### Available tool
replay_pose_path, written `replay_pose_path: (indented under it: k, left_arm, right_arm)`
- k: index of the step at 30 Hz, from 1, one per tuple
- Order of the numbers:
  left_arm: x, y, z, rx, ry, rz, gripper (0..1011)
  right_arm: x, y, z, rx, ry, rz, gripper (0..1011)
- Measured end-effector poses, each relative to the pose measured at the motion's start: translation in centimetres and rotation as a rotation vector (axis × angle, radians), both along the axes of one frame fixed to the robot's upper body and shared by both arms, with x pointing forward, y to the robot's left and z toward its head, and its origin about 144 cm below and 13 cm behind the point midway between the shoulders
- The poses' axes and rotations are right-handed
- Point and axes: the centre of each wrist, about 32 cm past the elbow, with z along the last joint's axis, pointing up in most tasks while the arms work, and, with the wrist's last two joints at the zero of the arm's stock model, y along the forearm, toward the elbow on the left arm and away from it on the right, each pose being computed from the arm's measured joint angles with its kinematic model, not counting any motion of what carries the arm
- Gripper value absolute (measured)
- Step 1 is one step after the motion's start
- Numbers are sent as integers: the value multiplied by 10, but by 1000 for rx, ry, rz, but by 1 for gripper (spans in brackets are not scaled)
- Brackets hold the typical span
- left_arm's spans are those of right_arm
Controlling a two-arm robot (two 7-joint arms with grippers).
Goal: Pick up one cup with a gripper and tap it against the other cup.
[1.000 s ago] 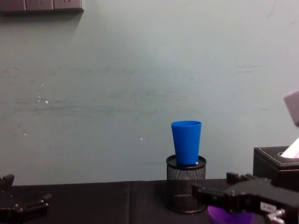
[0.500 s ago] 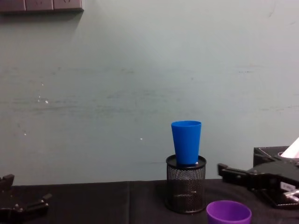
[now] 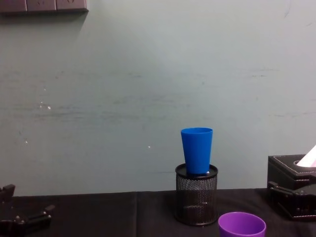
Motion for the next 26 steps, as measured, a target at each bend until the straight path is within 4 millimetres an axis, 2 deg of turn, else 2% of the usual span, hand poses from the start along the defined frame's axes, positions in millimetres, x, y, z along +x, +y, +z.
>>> replay_pose_path:
  k: [26]
  left_arm:
    - [0,0,0,0,0,0,1000]
  right_arm:
    - [0,0,1,-3,2,4,1003]
